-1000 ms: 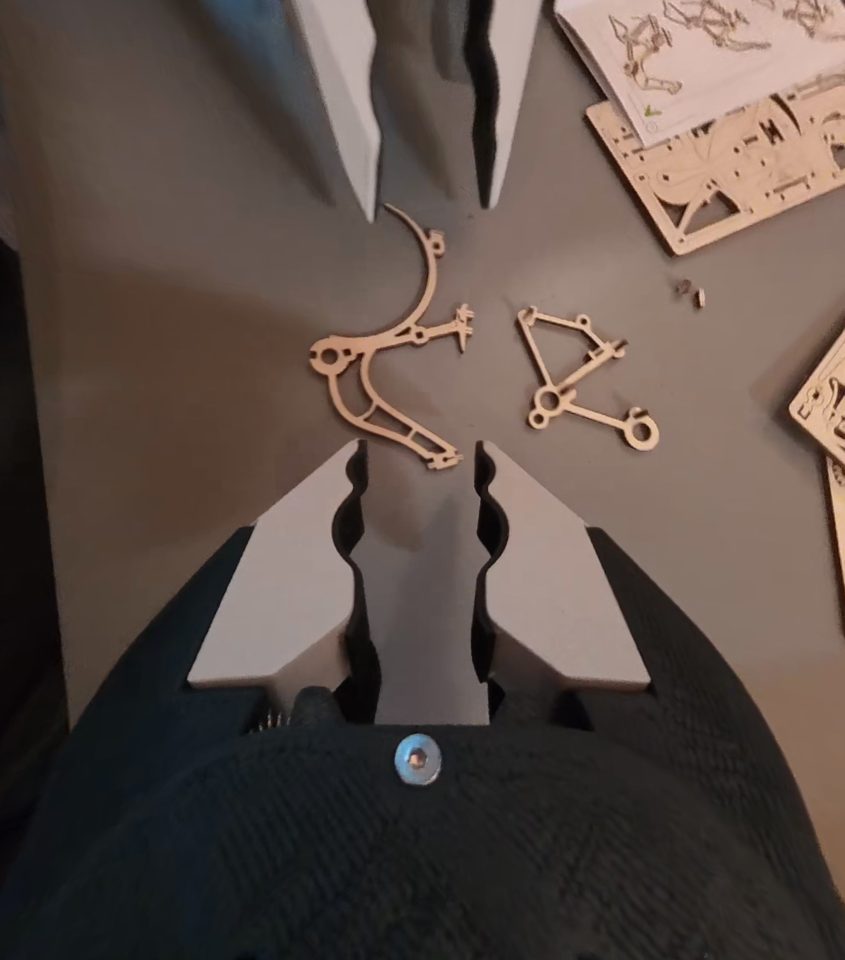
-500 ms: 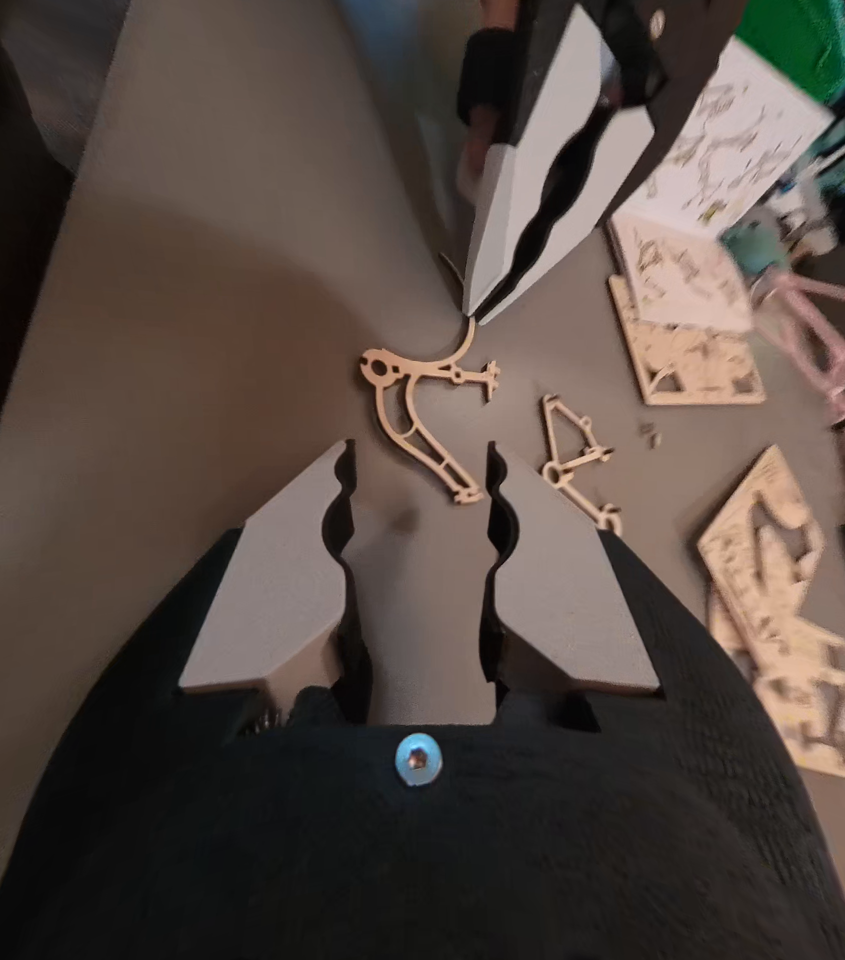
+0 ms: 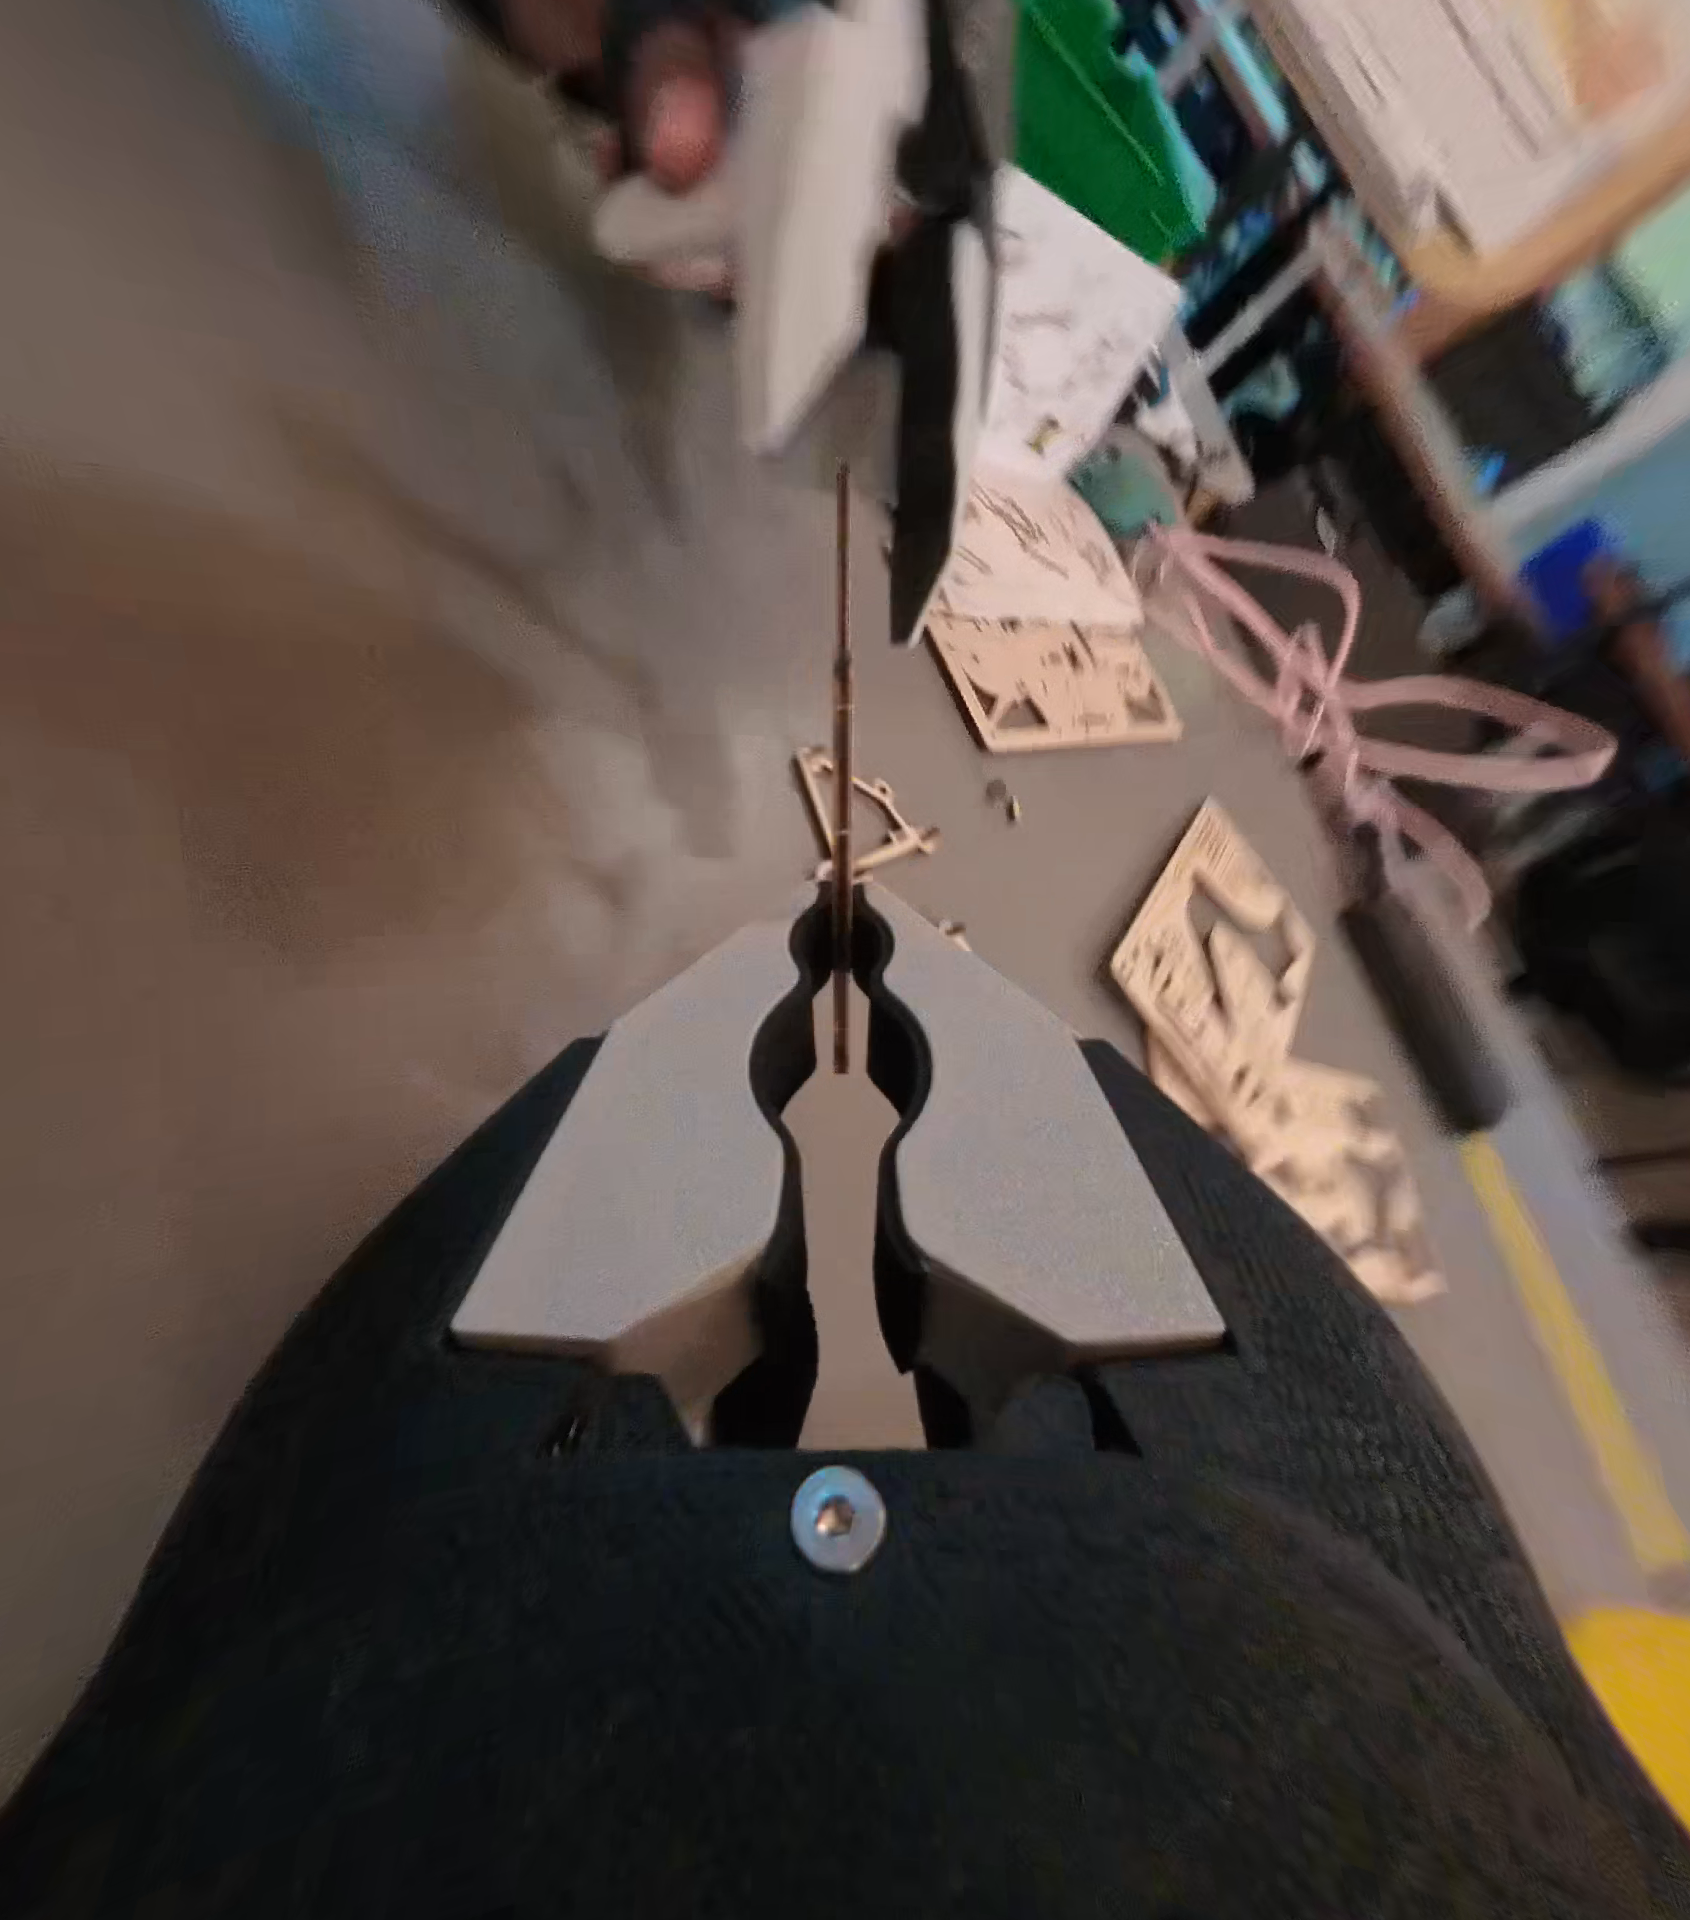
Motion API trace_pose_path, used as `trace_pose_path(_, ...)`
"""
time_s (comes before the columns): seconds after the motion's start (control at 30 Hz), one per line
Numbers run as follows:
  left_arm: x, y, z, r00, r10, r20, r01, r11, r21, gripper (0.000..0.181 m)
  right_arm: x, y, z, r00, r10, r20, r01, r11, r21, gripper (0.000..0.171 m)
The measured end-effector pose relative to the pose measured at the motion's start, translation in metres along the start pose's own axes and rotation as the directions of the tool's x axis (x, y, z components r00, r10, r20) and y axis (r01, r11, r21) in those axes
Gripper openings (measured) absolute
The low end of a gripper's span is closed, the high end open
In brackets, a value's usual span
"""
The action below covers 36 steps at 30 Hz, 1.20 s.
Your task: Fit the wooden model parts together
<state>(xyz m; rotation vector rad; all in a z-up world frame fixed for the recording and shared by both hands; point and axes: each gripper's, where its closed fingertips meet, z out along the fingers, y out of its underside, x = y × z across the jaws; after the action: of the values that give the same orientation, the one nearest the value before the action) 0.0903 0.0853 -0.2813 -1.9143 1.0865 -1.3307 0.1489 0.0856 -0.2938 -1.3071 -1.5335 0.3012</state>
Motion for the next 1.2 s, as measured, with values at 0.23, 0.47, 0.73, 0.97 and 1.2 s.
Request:
trace_pose_path(0.23, 0.003, -0.036, 0.029, 0.976, 0.202, -0.086, -0.197, 0.979, 0.058, 0.059, 0.022, 0.019, -0.019, 0.753, 0.570, 0.328, -0.604, 0.797, 0.002, 0.000)
trace_pose_path(0.47, -0.007, -0.011, 0.069, 0.963, 0.206, -0.173, -0.225, 0.969, -0.102, 0.000, 0.010, 0.038, -0.021, 0.749, 0.558, 0.356, -0.566, 0.819, -0.094, 0.000)
trace_pose_path(0.73, -0.012, -0.003, 0.072, 0.968, 0.146, -0.205, -0.181, 0.970, -0.165, 0.000, 0.014, 0.026, -0.016, 0.714, 0.583, 0.388, -0.626, 0.780, -0.021, 0.012)
trace_pose_path(0.97, -0.006, -0.006, 0.077, 0.966, 0.075, -0.249, -0.113, 0.984, -0.140, 0.000, 0.010, 0.028, -0.007, 0.744, 0.548, 0.382, -0.580, 0.814, -0.039, 0.028)
trace_pose_path(1.2, -0.002, -0.017, 0.070, 0.960, 0.088, -0.266, -0.115, 0.989, -0.088, 0.000, 0.017, 0.019, -0.009, 0.819, 0.465, 0.336, -0.500, 0.866, 0.022, 0.001)
